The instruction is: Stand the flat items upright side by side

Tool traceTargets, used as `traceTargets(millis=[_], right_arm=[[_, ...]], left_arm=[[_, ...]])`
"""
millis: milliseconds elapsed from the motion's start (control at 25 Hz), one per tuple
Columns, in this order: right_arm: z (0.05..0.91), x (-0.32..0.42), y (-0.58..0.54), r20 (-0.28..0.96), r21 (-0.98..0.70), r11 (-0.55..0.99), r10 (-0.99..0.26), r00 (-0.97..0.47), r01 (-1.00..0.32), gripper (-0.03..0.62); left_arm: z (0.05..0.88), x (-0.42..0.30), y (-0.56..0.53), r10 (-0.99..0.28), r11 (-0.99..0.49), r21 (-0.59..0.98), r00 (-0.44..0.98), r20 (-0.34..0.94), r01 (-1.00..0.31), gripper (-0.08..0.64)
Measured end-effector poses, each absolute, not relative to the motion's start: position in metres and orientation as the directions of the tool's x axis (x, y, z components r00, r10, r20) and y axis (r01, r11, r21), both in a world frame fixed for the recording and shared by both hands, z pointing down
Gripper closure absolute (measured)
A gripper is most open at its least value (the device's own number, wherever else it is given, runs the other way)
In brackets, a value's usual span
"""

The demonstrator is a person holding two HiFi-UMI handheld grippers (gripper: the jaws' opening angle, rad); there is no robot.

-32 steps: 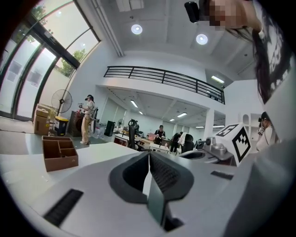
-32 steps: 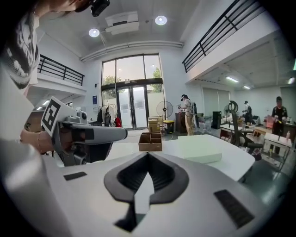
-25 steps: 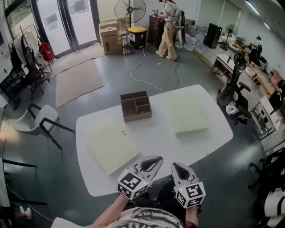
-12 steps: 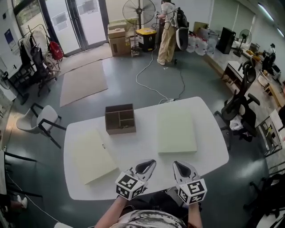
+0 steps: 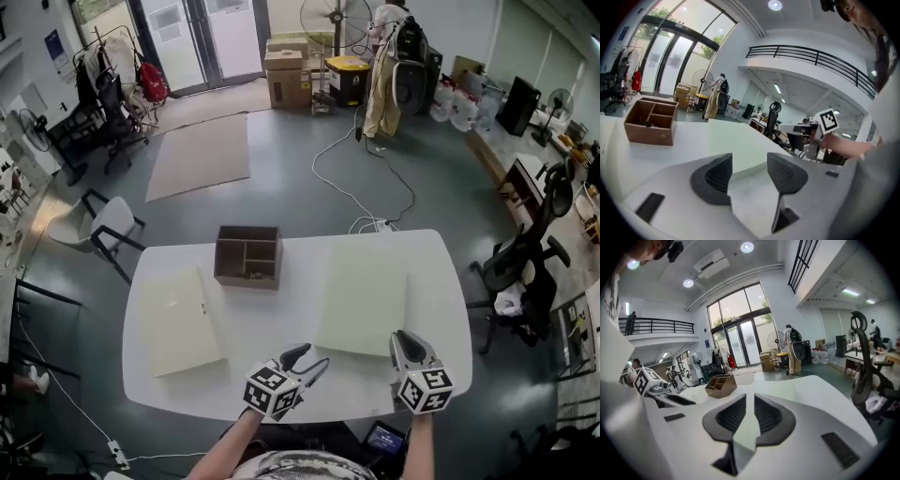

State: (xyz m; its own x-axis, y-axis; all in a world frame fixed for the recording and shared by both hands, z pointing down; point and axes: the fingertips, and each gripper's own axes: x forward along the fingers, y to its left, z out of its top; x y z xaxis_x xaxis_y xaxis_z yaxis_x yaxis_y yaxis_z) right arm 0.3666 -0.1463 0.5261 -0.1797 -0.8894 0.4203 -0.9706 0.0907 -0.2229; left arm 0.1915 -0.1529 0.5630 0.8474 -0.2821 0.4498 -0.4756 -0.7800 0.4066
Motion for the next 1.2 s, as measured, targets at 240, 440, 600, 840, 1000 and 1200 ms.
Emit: traceTargets(millis=[240, 440, 600, 840, 1000, 1200], right_arm=[[0.569, 0.442, -0.214, 0.484, -0.274, 0.109, -0.843, -0.235, -0.956, 0.389], [0.614, 0.482, -0.274, 0.532, -0.424, 0.060, -0.791, -0.302, -0.904, 0.258], [0.644, 0.500, -0.307, 0.531, -0.552, -0.012, -0.775, -0.341, -0.834, 0.202], [0.680, 0.506, -0.349, 0.540, -0.638, -0.063, -0.747, -0.388, -0.768, 0.132], [0.689, 0.503, -0.358, 0.553, -0.632, -0.033, -0.720, -0.420, -0.774, 0.126], [0.690, 0.493, -0.358, 0.548, -0.650, -0.030, -0.711, -0.441, -0.760, 0.173]], left_arm=[[0.607, 0.204, -0.169, -0.291, -0.696, 0.465, 0.807, 0.514, -0.547, 0.264], [0.630, 0.208, -0.186, -0.315, -0.541, 0.592, 0.797, 0.515, -0.597, 0.229], [0.646, 0.208, -0.192, -0.326, -0.429, 0.668, 0.793, 0.514, -0.609, 0.212], [0.664, 0.215, -0.186, -0.303, -0.334, 0.726, 0.798, 0.521, -0.601, 0.193], [0.673, 0.222, -0.188, -0.315, -0.298, 0.733, 0.788, 0.529, -0.611, 0.189], [0.686, 0.221, -0.190, -0.307, -0.291, 0.696, 0.753, 0.582, -0.656, 0.190]])
